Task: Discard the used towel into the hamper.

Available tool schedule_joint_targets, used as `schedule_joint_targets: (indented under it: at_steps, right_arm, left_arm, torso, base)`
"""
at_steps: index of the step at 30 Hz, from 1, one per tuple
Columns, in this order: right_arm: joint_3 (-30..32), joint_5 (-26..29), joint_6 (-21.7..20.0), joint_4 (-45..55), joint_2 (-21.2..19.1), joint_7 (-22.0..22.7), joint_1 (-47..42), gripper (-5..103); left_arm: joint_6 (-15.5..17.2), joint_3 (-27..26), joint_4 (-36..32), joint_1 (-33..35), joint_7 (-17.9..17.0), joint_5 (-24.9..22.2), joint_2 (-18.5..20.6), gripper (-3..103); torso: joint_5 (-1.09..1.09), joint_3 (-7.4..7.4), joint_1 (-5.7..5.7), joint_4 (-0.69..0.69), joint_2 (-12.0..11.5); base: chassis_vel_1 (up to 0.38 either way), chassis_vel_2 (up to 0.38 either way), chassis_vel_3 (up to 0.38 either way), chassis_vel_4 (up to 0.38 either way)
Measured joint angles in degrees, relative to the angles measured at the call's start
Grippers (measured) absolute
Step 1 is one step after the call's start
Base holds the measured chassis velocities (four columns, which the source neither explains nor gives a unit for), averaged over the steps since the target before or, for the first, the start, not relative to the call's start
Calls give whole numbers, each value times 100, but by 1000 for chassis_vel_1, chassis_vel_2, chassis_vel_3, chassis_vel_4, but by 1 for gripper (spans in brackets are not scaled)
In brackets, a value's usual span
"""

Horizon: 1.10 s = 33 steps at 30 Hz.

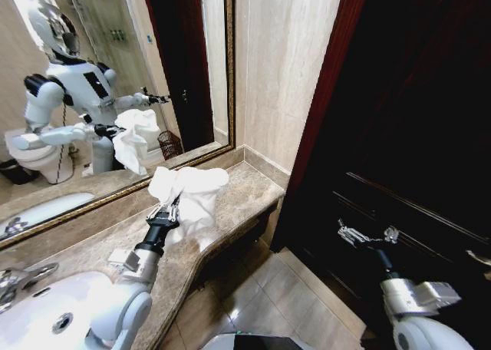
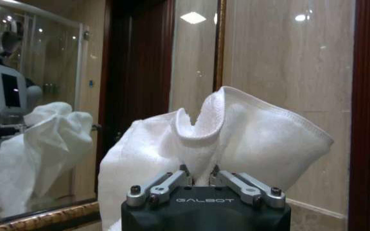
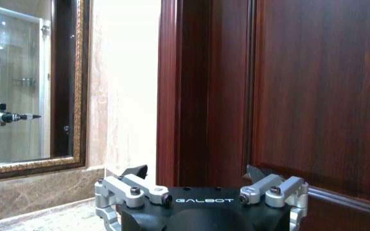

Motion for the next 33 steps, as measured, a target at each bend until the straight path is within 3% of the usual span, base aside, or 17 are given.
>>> schedule_joint_targets:
  at_steps: [20, 33]
  right_arm:
    - [5, 91, 615, -173, 121, 43, -288, 100]
    - [6, 86, 686, -158, 192, 95, -300, 100]
  left_arm:
    - [-171, 212, -50, 140, -16, 65, -23, 9]
    - [-165, 288, 0, 124, -10, 171, -17, 9]
  torso:
    - [-1, -1, -2, 1, 0]
    - [0, 0, 0, 2, 0]
  base:
    - [85, -78, -78, 81]
    - [67, -72, -64, 79]
